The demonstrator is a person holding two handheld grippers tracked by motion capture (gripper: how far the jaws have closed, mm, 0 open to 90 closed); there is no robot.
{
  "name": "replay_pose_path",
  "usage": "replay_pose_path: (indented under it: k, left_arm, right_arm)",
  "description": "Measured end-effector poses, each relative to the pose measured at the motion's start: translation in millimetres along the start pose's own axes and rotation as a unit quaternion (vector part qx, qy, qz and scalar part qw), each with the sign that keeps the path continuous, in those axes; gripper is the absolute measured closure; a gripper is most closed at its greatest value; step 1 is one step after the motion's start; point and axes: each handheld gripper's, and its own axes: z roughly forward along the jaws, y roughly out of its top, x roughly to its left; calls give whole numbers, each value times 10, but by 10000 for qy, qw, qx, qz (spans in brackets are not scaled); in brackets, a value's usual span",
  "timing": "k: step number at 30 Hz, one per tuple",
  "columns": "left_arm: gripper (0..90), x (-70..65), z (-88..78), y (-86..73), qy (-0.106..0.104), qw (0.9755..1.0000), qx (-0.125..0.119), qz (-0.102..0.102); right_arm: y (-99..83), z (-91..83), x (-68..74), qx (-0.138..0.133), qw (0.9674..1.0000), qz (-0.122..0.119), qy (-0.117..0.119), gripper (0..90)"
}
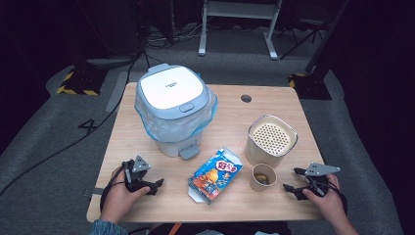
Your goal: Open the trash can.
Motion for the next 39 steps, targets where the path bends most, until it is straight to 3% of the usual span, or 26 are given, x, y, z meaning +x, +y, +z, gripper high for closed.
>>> replay_pose_path:
  k: [4, 8, 12, 19, 29, 32, 39]
  left_arm:
    - [222, 13, -30, -18, 34, 9999, -149, -27]
    - [394, 42, -86, -20, 57, 9999, -92, -53]
    - [471, 60, -131, -4, 42, 10000, -43, 17]
    - [564, 55, -347, 142, -419, 9987, -299, 55]
    - [639, 5, -617, 389, -931, 9937, -540, 306]
    - [663, 3, -689, 450, -991, 9925, -606, 387]
    - [713, 3, -952, 753, -1142, 9857, -1060, 639]
  right_arm:
    - [0, 0, 0, 1, 10000, 2, 1, 147]
    - [0, 0, 0, 0, 10000, 1, 1, 147]
    - [0, 0, 0, 0, 10000, 2, 1, 147]
    - [0, 0, 1, 0, 10000, 0, 0, 147]
    - [0, 0, 1, 1, 10000, -4, -2, 147]
    - [0, 0, 2, 2, 10000, -4, -4, 147]
    - [0, 0, 2, 3, 10000, -5, -4, 147]
